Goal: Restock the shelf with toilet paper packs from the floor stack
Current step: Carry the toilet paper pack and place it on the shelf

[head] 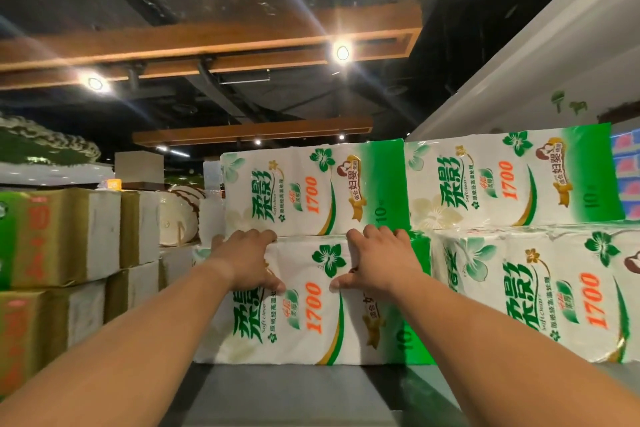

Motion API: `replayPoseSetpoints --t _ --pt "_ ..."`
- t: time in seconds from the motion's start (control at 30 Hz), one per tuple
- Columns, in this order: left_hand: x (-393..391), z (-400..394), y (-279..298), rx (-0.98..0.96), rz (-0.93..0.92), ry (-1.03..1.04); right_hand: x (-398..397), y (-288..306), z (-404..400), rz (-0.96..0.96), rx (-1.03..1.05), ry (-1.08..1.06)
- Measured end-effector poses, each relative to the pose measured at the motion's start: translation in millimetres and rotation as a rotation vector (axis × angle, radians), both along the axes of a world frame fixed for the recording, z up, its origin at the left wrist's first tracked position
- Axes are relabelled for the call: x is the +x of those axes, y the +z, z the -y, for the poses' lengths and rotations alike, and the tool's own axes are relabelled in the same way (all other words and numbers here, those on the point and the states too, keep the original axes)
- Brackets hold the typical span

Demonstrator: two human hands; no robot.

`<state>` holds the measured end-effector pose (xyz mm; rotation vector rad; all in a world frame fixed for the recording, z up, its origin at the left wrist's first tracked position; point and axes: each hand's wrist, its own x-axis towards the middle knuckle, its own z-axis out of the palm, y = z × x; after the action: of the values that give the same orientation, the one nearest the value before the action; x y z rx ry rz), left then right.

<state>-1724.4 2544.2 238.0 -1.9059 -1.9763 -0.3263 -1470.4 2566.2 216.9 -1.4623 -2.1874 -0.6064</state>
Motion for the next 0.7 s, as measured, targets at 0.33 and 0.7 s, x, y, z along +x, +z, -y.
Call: replayPoseSetpoints --t 0.33,0.7 --pt "26 27 -20 0.083 -0.054 -0.056 -8 -12 22 -0.014 -0.004 -0.109" --pt "87 51 -22 0.209 -0.073 -0.375 33 -19 114 -0.057 0.040 -0.368"
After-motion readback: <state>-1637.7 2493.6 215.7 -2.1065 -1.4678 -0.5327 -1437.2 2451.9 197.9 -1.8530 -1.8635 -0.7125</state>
